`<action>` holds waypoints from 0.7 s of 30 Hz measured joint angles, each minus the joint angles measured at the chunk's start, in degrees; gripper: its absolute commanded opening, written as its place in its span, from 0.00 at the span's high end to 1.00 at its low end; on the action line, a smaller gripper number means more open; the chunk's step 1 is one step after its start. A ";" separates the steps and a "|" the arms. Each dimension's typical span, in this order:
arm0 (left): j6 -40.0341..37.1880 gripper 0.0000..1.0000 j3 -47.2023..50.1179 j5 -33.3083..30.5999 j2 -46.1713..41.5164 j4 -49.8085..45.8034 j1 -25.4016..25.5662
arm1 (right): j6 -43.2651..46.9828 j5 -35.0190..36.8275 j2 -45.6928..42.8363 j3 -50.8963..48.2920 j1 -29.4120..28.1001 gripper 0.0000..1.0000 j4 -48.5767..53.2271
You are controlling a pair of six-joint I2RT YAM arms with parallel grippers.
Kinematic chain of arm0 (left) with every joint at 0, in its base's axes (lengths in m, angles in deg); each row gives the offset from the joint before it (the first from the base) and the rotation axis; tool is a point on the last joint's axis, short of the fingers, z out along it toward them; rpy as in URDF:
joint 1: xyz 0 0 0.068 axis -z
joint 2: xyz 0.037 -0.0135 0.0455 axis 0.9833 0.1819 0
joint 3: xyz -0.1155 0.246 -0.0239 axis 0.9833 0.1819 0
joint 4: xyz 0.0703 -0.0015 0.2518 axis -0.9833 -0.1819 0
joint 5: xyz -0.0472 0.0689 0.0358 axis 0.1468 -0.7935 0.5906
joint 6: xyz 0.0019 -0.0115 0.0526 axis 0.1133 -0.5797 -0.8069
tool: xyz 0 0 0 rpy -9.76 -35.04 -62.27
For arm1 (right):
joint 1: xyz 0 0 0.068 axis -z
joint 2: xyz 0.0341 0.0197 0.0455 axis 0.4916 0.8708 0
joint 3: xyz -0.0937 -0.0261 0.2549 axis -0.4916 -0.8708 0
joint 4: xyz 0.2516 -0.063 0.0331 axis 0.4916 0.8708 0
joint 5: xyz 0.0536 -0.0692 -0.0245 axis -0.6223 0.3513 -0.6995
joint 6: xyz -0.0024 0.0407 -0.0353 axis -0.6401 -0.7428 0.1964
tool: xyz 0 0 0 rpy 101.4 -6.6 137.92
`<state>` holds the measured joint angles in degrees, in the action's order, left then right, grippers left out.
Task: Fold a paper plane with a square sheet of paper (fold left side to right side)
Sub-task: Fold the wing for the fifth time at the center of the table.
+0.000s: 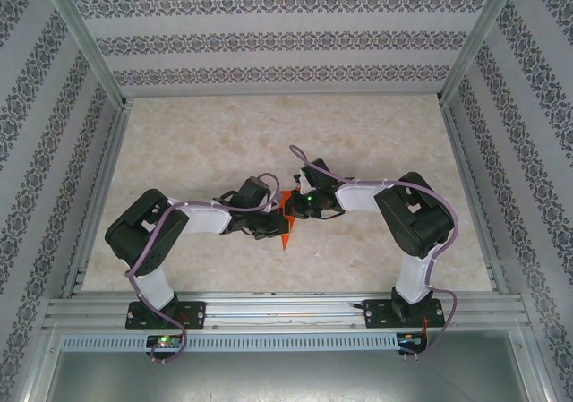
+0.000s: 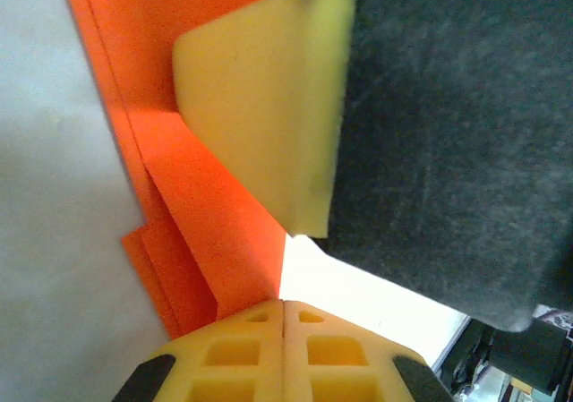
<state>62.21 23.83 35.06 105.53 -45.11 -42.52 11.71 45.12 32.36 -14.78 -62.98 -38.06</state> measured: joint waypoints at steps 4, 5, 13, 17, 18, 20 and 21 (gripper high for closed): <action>-0.20 0.98 0.24 -0.22 1.01 0.26 0.00 | 0.00 0.00 0.04 0.31 0.00 1.00 0.46; -0.22 0.98 0.24 -0.26 1.01 0.28 0.00 | 0.00 0.04 0.04 0.42 0.00 1.00 0.68; -0.26 1.00 1.40 -0.92 0.52 1.62 0.02 | 0.42 0.72 0.04 1.75 -0.11 1.00 2.99; -0.24 1.00 3.30 -1.40 -0.61 3.08 0.00 | 0.79 0.61 -0.59 1.97 0.44 1.00 4.61; -0.24 1.00 3.80 -1.40 -0.79 3.72 0.00 | 1.01 0.37 -0.72 1.97 0.81 1.00 5.14; -0.22 1.00 4.55 -1.38 -0.96 4.94 0.00 | 1.40 -0.44 -0.83 1.99 1.81 1.00 5.60; -0.22 1.00 4.94 -1.36 -1.03 5.66 0.00 | 1.55 -0.85 -0.83 2.03 2.43 1.00 5.73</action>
<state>61.99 28.77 33.70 104.50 -39.45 -42.52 13.26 44.27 31.53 -12.75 -60.56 -32.33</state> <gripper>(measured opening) 0.055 0.046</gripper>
